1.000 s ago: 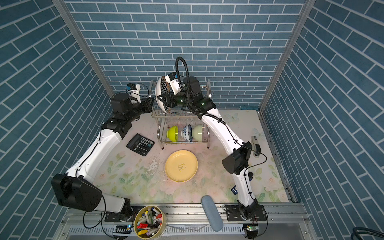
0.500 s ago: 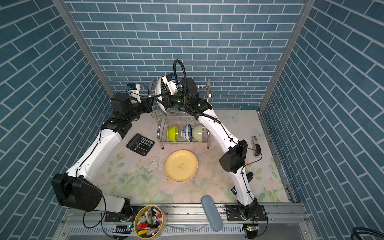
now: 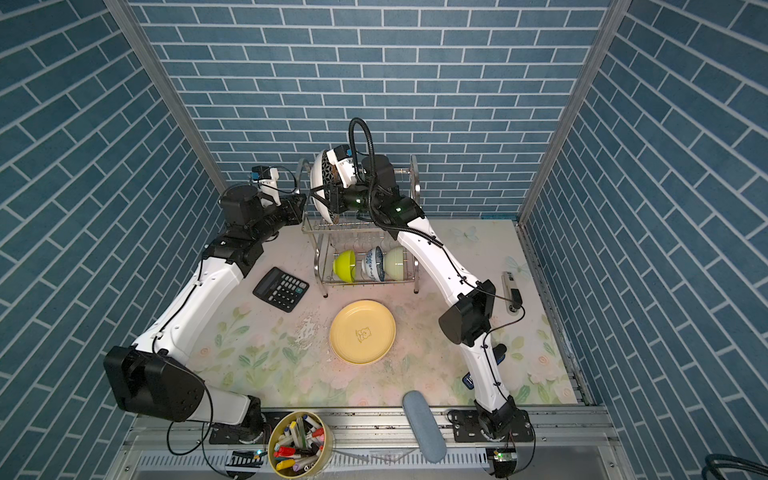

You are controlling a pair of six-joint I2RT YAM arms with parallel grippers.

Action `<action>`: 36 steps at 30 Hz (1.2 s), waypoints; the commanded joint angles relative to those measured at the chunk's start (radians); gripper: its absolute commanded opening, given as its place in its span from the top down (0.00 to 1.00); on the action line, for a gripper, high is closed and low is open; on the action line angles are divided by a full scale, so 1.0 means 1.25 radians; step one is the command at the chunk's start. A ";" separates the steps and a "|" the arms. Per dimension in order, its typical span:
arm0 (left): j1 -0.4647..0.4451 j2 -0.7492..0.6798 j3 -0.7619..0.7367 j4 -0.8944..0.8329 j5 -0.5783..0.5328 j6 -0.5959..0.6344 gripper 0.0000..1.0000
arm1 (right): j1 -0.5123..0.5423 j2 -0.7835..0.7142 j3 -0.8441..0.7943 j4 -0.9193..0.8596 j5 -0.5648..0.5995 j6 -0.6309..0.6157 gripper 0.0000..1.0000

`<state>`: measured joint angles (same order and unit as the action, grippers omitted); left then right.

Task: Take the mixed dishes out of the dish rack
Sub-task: 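Close the right gripper on the patterned plate's orange rim in the rack, then tilt the patterned plate away from the rack with the right gripper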

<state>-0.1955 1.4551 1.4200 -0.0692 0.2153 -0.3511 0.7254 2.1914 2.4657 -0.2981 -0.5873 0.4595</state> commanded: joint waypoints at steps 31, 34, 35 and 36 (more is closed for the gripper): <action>0.002 0.002 -0.021 0.009 0.010 -0.068 0.81 | 0.049 -0.110 -0.097 0.092 -0.057 -0.027 1.00; 0.002 0.002 -0.023 0.011 0.011 -0.070 0.81 | 0.051 -0.114 -0.095 0.092 -0.065 -0.042 1.00; 0.002 0.001 -0.025 0.012 0.011 -0.072 0.81 | 0.053 -0.118 -0.096 0.093 -0.063 -0.047 1.00; 0.002 0.000 -0.026 0.013 0.011 -0.073 0.81 | 0.054 -0.121 -0.100 0.093 -0.062 -0.051 1.00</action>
<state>-0.1963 1.4548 1.4105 -0.0536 0.2123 -0.3557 0.7536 2.0998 2.3592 -0.2432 -0.5556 0.3950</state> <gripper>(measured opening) 0.239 0.107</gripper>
